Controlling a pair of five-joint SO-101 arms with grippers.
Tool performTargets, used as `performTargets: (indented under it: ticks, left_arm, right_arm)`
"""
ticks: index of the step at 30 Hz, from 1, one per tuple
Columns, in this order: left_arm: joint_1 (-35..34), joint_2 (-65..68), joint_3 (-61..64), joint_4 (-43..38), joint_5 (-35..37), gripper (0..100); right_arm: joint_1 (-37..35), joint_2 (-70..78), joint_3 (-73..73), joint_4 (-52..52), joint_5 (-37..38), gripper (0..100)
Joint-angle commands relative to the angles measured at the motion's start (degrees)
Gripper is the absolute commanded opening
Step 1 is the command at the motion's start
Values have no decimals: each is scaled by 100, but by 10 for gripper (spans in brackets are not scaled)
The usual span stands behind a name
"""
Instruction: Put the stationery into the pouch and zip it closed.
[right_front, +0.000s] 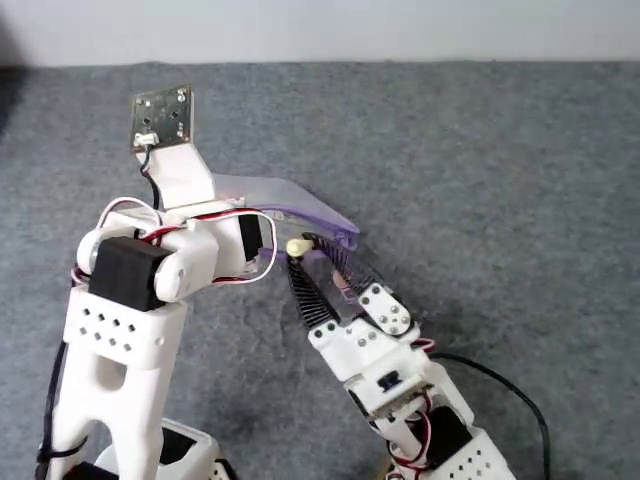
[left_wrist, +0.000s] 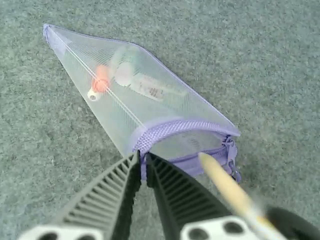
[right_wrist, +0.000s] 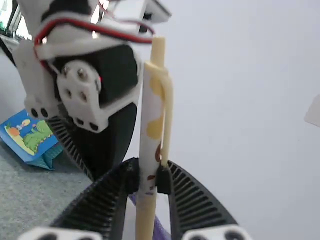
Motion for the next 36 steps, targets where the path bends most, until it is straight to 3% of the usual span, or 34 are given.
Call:
performTargets:
  ticks: [1,7,11,17,19,27,31,36]
  left_arm:
    - [26,-35,-215,44,44,14]
    - [26,-18,-215,35,44,14]
    - [26,-18,-215,53,44,14]
    - [26,-18,-215,26,44,13]
    - [26,-18,-215,18,44,13]
    - [26,-18,-215,44,44,13]
    - [26,-18,-215,44,44,13]
    - [26,-18,-215,18,44,13]
  right_arm:
    - [-57,84,97,-215,-211,8]
    - [-4,268,114,-180,-264,8]
    - [418,400,-44,-154,-580,8]
    - [620,1393,-1925,1560,-1380,8]
    - [620,1842,-2286,1631,-1442,8]
    - [479,2747,-1785,-145,-1424,8]
    - [330,2905,-1090,-1051,-993,8]
    - [312,2914,-554,-1314,-870,13]
